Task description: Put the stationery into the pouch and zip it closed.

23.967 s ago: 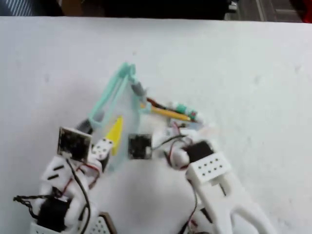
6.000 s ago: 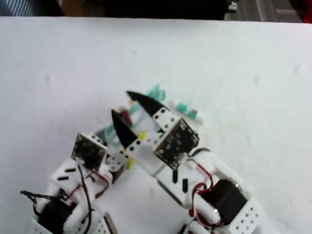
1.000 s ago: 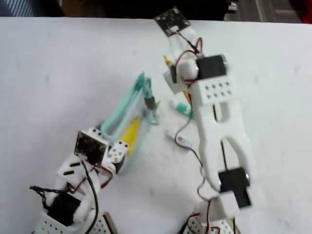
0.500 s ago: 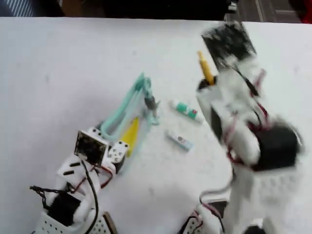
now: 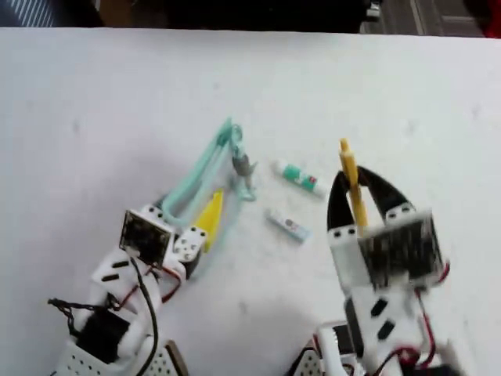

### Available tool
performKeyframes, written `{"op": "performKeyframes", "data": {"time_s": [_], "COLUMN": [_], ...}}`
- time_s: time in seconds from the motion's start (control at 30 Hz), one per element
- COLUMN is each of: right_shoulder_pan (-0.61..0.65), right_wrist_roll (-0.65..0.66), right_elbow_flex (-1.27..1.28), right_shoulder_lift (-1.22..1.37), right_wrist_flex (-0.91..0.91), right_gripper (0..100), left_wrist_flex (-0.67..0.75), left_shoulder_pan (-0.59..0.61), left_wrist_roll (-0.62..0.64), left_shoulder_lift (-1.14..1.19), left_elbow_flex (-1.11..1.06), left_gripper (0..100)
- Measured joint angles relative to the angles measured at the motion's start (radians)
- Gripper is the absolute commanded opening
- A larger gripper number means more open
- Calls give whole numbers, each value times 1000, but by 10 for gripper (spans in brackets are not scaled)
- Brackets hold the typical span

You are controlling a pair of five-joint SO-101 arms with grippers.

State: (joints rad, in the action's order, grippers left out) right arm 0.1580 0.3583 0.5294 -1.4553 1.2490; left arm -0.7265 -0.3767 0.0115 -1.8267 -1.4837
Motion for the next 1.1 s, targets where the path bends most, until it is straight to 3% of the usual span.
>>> {"op": "performKeyframes", "data": {"time_s": [0.2,0.4,1.1], "right_shoulder_pan": [0,51,81], "right_wrist_roll": [-6,-100,-127], "right_elbow_flex": [270,281,276], "right_shoulder_lift": [-322,-311,-344], "right_wrist_flex": [-175,-221,-456], "right_gripper": [17,18,19], "left_wrist_flex": [0,0,0], "left_shoulder_pan": [0,0,0], "left_wrist_roll": [0,0,0], "left_shoulder_lift": [0,0,0], "left_elbow_flex": [0,0,0], "left_gripper": [128,128,128]}}
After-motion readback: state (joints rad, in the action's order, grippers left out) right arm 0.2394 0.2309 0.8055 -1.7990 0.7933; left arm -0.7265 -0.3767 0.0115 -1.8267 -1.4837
